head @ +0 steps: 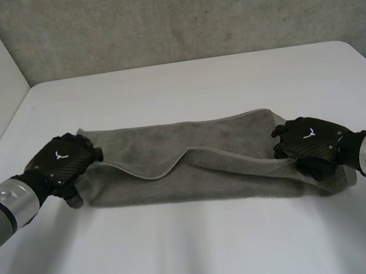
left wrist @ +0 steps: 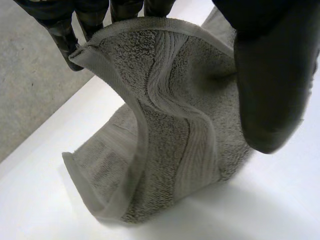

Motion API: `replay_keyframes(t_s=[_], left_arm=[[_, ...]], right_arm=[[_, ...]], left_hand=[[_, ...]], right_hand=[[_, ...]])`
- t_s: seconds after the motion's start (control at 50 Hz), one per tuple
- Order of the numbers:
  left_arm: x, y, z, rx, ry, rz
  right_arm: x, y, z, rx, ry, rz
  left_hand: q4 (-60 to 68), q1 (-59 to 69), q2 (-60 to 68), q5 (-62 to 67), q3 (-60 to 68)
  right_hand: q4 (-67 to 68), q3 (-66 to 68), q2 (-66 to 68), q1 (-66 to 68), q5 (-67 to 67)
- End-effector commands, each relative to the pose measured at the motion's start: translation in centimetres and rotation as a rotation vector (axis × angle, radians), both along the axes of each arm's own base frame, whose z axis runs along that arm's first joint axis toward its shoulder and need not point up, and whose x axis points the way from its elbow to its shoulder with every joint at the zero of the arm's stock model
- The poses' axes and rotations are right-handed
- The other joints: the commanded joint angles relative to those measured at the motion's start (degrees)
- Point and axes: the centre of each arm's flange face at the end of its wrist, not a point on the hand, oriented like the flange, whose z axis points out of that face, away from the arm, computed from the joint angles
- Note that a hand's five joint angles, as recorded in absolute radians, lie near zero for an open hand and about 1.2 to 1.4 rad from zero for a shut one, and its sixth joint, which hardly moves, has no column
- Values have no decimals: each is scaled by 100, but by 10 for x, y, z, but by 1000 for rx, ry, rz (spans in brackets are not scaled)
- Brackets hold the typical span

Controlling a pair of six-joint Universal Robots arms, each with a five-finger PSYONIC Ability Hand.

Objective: Fold the towel.

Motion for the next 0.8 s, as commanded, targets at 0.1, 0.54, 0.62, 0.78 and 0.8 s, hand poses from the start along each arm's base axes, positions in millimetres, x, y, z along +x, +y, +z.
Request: replay_keyframes(t_s=[0.1,0.54,0.62,0.78,0.8], left_arm=[[-4,-5,4,-80,-69,-86],[6,-18,4,-71,3,-163],[6,-18,4,-68,4,-159],[11,-19,-8,-29,-27,-100],[11,-19,-8,-29,-27,-100]], right_arm=[[1,3,-2,10,0,6],[-3,5,-7,43,6,-16],[-6,8,-12,68,20,-35],[-8,15,-17,101,23,-47],[-8,15,-17,101,23,-47]], left_hand=[[-288,2683,2732,2913,-246],[-288,3052,3101,3282,-246],[-288,4247,4296,4476,-246],[-288,4766,4815,4995,-246],[-288,4766,4815,4995,-246]], right_hand=[[-342,-38,356,492,197],[-342,-38,356,492,197],[-342,-38,356,492,197],[-342,-38,356,492,197],[-342,-38,356,492,197]])
